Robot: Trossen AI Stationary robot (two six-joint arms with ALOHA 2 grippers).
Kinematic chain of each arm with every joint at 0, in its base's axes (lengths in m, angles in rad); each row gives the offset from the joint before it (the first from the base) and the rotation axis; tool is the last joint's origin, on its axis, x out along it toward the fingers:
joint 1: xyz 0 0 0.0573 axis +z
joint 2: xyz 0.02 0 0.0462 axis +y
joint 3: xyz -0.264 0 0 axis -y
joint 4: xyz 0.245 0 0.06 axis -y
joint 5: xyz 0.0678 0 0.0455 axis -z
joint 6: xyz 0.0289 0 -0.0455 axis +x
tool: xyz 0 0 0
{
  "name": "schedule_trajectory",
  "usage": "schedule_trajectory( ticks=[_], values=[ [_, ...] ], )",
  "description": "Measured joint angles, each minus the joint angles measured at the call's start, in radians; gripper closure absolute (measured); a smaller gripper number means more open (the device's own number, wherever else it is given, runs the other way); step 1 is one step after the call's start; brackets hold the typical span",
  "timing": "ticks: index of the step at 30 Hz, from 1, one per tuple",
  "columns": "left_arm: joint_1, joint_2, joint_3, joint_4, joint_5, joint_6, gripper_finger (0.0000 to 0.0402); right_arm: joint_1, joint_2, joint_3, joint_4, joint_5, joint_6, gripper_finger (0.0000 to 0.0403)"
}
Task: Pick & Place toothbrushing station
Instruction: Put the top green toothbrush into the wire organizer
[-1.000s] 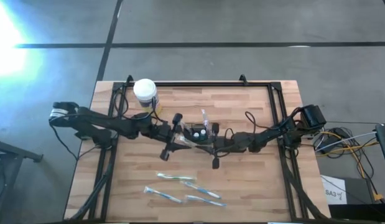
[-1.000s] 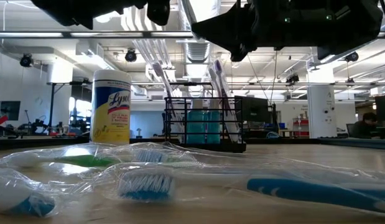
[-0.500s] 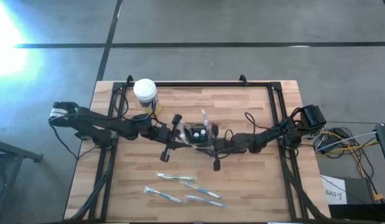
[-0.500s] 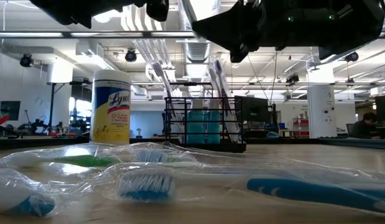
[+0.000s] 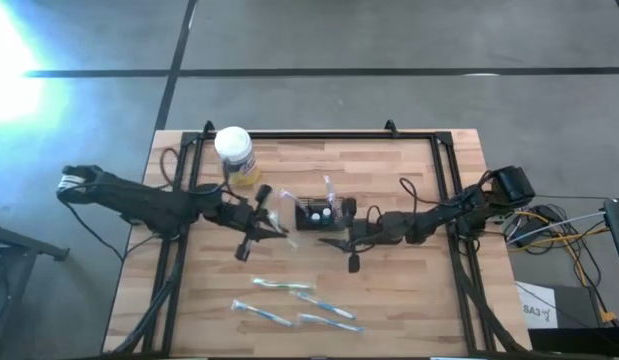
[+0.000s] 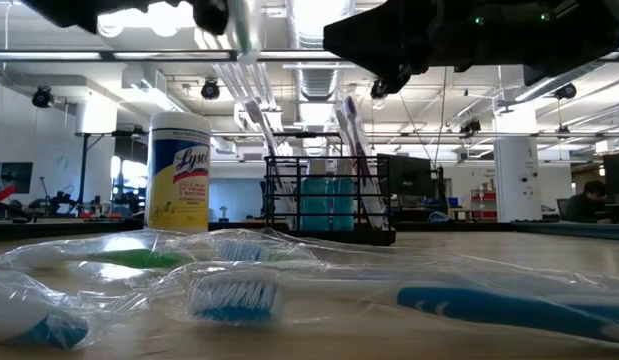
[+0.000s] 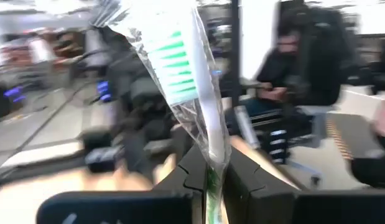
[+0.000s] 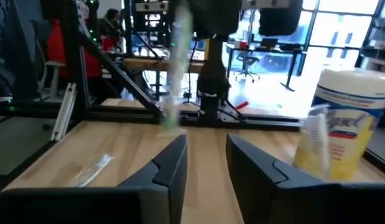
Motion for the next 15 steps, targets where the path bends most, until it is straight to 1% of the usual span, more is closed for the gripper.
schedule_trajectory(
  ticks=[2,5,10,13,15],
  values=[
    [0.001,-0.082,-0.050,-0.023,-0.076,-0.015,0.0376,0.001,-0.049,-0.017,-0.047,0.000,0.014,0.0292],
    [0.001,-0.223,-0.145,-0.045,-0.147,-0.042,0.0376,0.007,-0.134,-0.059,-0.091,-0.003,0.034,0.0294],
    [0.001,-0.473,-0.281,-0.111,-0.206,-0.069,0.0376,0.040,-0.283,-0.169,-0.099,-0.014,0.033,0.0310],
    [0.002,-0.601,-0.334,-0.195,-0.243,-0.070,0.0376,0.063,-0.378,-0.245,-0.085,-0.017,0.033,0.0326],
    [0.002,-0.673,-0.356,-0.277,-0.277,-0.083,0.0376,0.078,-0.436,-0.301,-0.038,-0.016,0.033,0.0339]
  ],
)
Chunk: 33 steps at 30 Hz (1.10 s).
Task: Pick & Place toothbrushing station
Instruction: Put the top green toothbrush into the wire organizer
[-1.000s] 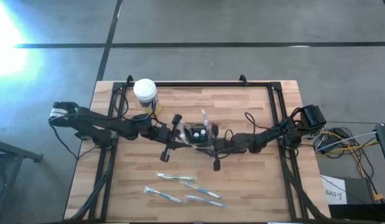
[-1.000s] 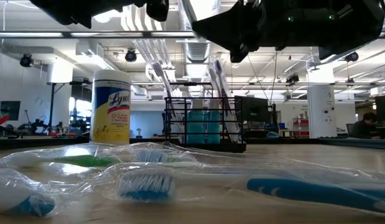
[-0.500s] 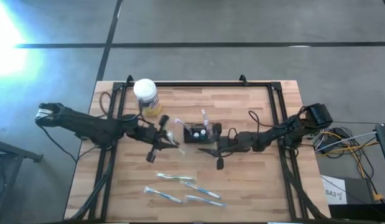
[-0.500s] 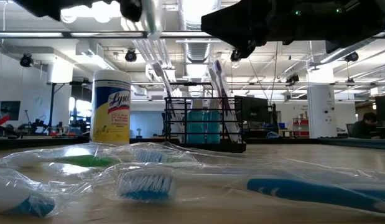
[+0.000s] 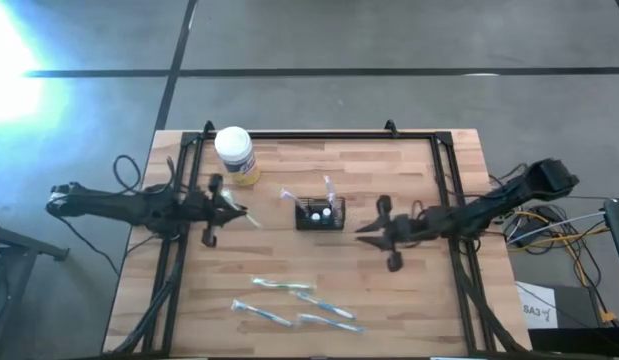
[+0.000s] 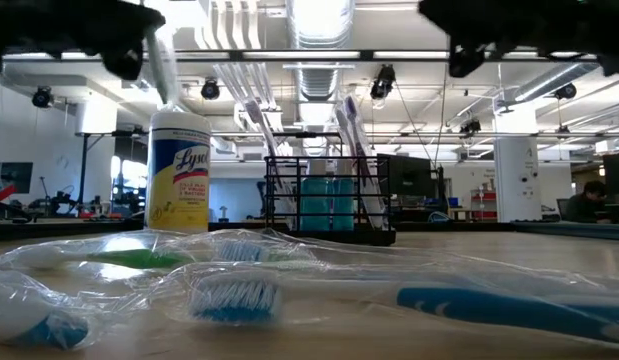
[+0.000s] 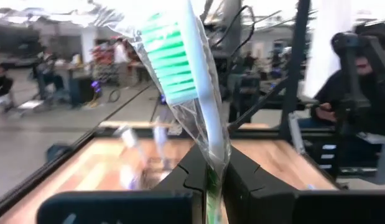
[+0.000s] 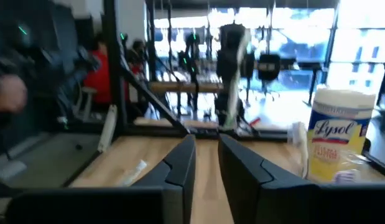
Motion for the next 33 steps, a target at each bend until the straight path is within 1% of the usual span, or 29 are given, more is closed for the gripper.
schedule_trajectory(
  ticks=[3,6,8,12,15,21,26,30,33],
  values=[
    [0.000,-0.080,-0.016,-0.099,-0.044,-0.042,0.0376,0.024,-0.079,-0.095,0.090,0.000,-0.005,0.0359],
    [0.000,-0.136,-0.031,-0.140,-0.058,-0.063,0.0377,0.035,-0.153,-0.184,0.172,0.012,-0.003,0.0379],
    [0.000,-0.163,-0.049,-0.158,-0.059,-0.063,0.0376,0.036,-0.202,-0.231,0.192,0.020,0.002,0.0390],
    [0.000,-0.201,-0.069,-0.157,-0.084,-0.061,0.0376,0.035,-0.278,-0.297,0.191,0.070,0.017,0.0394],
    [0.000,-0.213,-0.092,-0.158,-0.087,-0.058,0.0376,0.035,-0.316,-0.300,0.136,0.081,0.018,0.0394],
    [0.000,-0.223,-0.126,-0.158,-0.087,-0.057,0.0377,0.035,-0.323,-0.300,0.129,0.092,0.001,0.0394],
    [0.000,-0.216,-0.127,-0.142,-0.103,-0.059,0.0377,0.035,-0.323,-0.300,0.129,0.091,-0.008,0.0394],
    [0.000,-0.188,-0.127,-0.030,-0.105,-0.041,0.0377,0.035,-0.323,-0.299,0.129,0.092,-0.013,0.0394],
    [0.000,-0.129,-0.127,0.086,-0.104,-0.001,0.0377,0.035,-0.323,-0.299,0.129,0.114,-0.016,0.0394]
  ],
)
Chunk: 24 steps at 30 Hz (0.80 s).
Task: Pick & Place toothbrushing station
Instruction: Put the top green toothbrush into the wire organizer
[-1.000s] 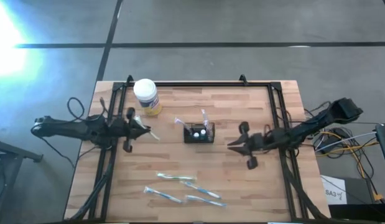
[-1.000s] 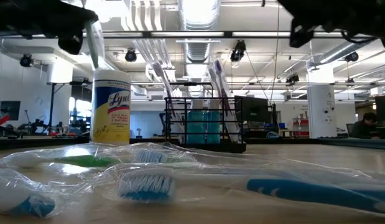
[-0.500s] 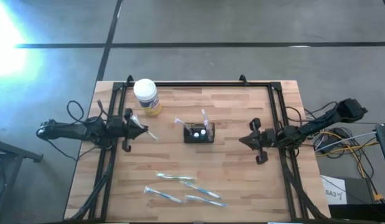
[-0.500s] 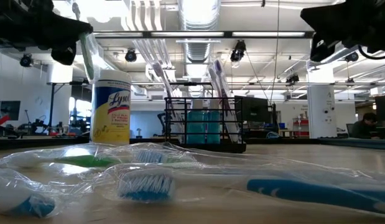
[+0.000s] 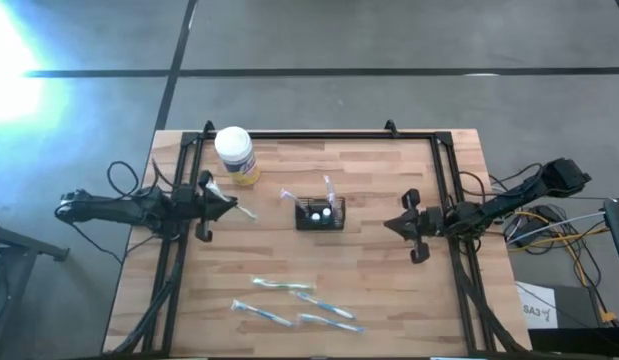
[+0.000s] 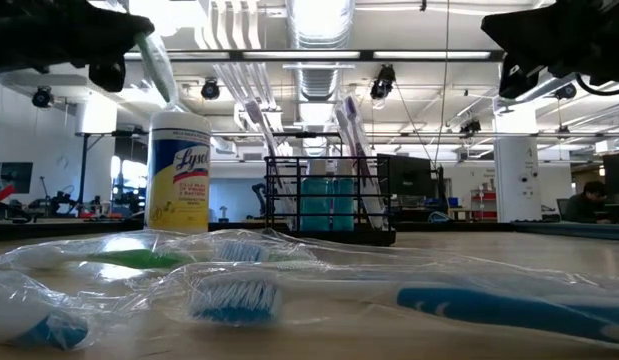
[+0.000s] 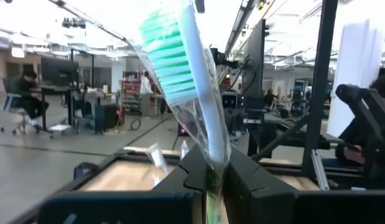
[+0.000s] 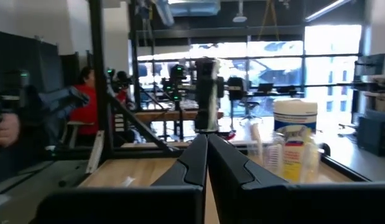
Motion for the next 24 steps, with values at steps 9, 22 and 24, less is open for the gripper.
schedule_trajectory(
  ticks=[9,22,24],
  values=[
    [0.000,0.331,0.003,0.346,0.000,0.056,0.0377,0.000,0.000,0.000,0.001,0.031,-0.001,0.0394],
    [0.002,0.774,0.201,0.524,-0.008,0.205,0.0377,0.000,0.000,0.000,0.002,0.031,0.000,0.0394],
    [0.003,0.816,0.232,0.568,-0.008,0.215,0.0377,0.000,0.000,0.000,0.002,0.031,0.000,0.0394]
  ],
)
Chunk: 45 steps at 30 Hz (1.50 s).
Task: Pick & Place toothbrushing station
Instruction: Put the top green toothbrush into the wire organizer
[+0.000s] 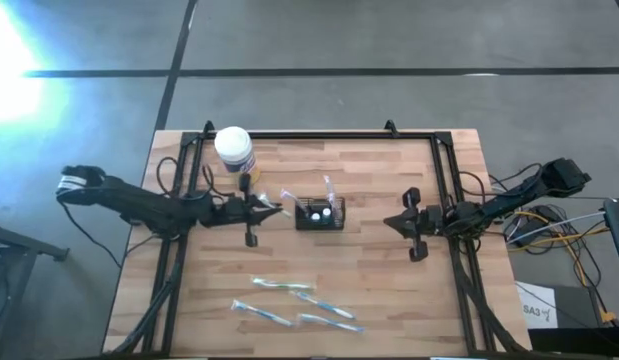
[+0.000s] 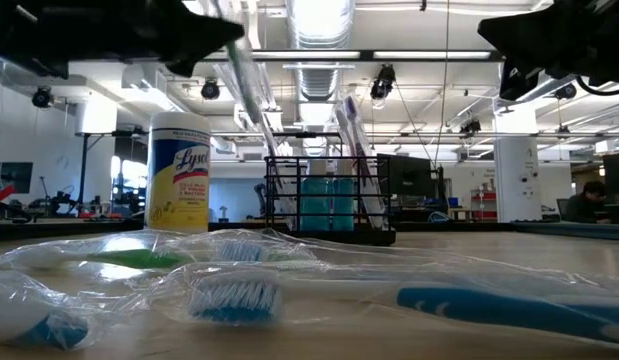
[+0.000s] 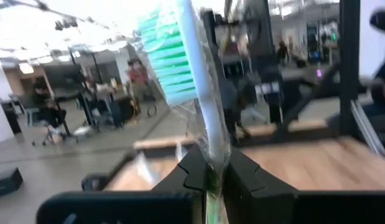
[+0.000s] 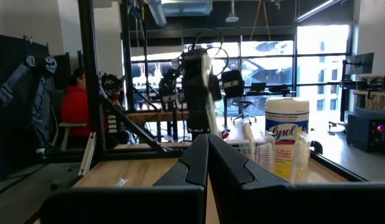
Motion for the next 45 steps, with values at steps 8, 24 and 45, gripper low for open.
schedule_trajectory(
  ticks=[8,24,45],
  values=[
    [0.006,0.159,0.103,0.012,-0.008,0.002,0.0377,0.000,0.000,0.000,-0.001,0.000,0.000,0.0394],
    [0.029,0.383,0.118,0.085,-0.110,-0.020,0.0375,0.000,0.000,0.000,-0.001,-0.001,0.000,0.0394],
    [0.069,0.536,0.125,0.134,-0.020,-0.084,0.0347,0.000,0.000,0.000,-0.001,-0.001,0.001,0.0394]
  ],
)
